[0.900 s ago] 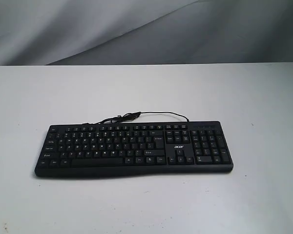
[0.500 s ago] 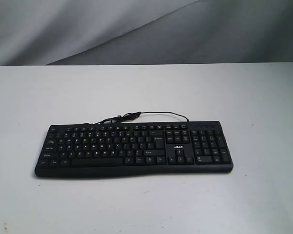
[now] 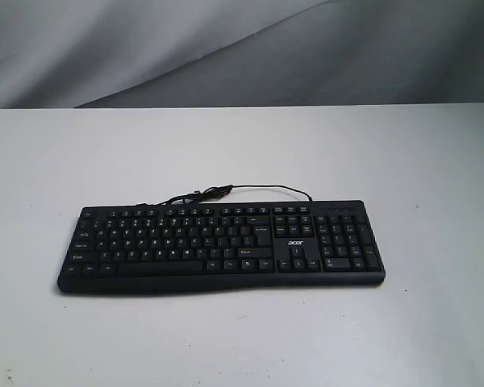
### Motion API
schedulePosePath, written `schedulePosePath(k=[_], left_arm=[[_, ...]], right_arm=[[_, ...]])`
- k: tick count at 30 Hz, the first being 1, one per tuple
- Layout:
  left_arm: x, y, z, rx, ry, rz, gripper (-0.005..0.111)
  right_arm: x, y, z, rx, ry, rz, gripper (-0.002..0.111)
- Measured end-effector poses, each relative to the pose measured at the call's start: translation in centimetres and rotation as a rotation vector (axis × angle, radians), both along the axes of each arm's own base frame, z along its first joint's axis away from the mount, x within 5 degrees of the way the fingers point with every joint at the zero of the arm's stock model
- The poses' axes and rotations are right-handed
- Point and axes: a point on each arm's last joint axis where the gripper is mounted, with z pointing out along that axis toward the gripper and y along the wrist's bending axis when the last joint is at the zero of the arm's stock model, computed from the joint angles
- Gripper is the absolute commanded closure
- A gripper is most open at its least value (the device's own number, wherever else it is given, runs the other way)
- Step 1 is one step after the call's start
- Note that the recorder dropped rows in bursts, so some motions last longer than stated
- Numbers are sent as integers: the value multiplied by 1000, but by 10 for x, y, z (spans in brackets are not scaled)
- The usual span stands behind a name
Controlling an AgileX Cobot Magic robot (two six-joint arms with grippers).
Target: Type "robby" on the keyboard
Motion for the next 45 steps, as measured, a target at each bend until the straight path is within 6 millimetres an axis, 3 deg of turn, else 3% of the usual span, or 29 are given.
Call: schedulePosePath(k=[9, 13, 16, 20, 25, 27, 30, 34, 37, 40, 42, 45], left_arm=[[0, 0, 0, 0, 0, 0, 106], [0, 0, 0, 0, 0, 0, 106], [0, 0, 0, 0, 0, 0, 106], [0, 0, 0, 0, 0, 0, 106], [0, 0, 0, 0, 0, 0, 106], [0, 0, 0, 0, 0, 0, 106], [0, 0, 0, 0, 0, 0, 106], [0, 0, 0, 0, 0, 0, 106], [0, 0, 0, 0, 0, 0, 106], [0, 0, 0, 0, 0, 0, 106], [0, 0, 0, 0, 0, 0, 106], [0, 0, 0, 0, 0, 0, 106]], right_arm=[[-15, -1, 46, -53, -532, -33, 108], [-28, -1, 61, 170, -781, 71, 108], [-29, 0, 75, 278, -775, 121, 108], [-14, 3, 120, 341, -619, 161, 108], [31, 8, 184, 174, -428, 196, 108], [58, 7, 205, 103, -325, 177, 108], [98, -1, 224, -8, -166, 81, 108], [151, -21, 233, -169, 85, -146, 108], [193, -30, 226, -248, 292, -227, 108], [232, -29, 212, -318, 505, -166, 108], [260, -23, 192, -370, 657, -53, 108], [296, -10, 143, -424, 867, 170, 108]])
